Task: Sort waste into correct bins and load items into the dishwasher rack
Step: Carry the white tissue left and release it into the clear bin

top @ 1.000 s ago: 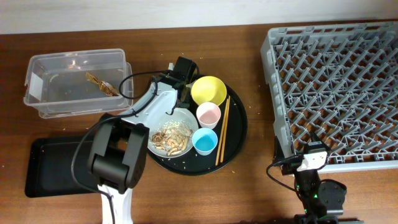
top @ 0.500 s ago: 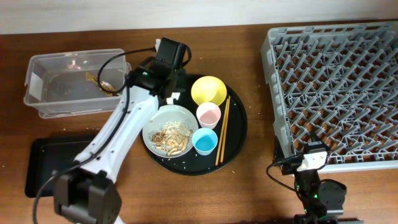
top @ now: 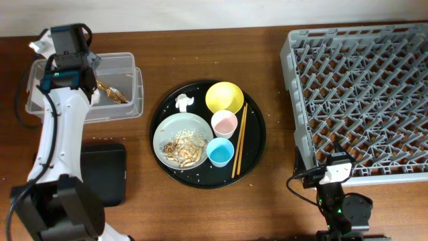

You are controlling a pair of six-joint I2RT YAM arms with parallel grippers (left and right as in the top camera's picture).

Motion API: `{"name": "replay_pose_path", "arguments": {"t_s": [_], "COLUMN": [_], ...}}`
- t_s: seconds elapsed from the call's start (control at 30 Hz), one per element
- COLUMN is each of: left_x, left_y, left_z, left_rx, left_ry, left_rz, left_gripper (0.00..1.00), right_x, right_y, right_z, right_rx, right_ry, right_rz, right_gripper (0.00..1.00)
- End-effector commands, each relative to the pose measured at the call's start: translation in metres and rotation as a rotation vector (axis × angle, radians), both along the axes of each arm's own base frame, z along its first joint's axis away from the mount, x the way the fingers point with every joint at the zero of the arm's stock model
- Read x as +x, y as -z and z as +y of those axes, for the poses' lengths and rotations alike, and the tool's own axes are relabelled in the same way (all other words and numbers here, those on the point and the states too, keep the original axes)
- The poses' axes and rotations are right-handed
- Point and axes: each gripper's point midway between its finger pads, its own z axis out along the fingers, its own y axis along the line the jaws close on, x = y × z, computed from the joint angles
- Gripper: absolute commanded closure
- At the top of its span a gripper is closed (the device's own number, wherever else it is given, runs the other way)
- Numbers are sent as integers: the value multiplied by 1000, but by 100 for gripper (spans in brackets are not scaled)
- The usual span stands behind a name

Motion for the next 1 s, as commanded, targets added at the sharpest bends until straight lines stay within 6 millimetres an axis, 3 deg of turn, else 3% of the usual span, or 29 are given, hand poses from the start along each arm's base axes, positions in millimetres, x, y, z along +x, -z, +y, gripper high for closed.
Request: {"name": "replay_pose_path", "arguments": {"t_s": [0.0,0.1,0.17,0.2,0.27,0.3,0.4,0.53,0.63,0.83,0.9,0.93,0.97], "left_x": [14,19,12,2,-15,-17,-17,-16,-20,-26,-22,-20,-19], "left_y": [17,8,-30,-45,-25,-6,61,139,168,211,210,210,209], "left_z": [-19,-48,-112,-156,-212,-233,-263,-257,-252,-242,-244,-244,-245], "left_rx": [-117,-161,-253,-291,-266,-200,-72,-79,-76,-79,-76,-74,-74], "left_ry": [82,269,624,811,972,1001,961,924,905,833,835,836,837], "left_rz": [2,-10,-88,-115,-17,50,251,437,514,614,596,588,583], "left_gripper": [6,4,4,10,25,26,30,38,38,39,52,53,64], "right_x": [0,0,0,0,0,0,0,0,0,0,0,0,0], "right_y": [3,3,3,3,3,3,3,3,3,3,3,3,3], "right_z": [-2,-2,-2,-2,-2,-2,-2,-2,-2,-2,-2,-2,-2], "right_rx": [-4,-3,-4,-3,-4,-4,-4,-4,-3,-3,-4,-4,-3], "right_ry": [10,10,10,10,10,10,10,10,10,10,10,10,10], "right_rz": [5,5,5,5,5,5,5,5,5,5,5,5,5], "right_gripper": [2,2,2,2,2,2,2,2,2,2,2,2,2]}}
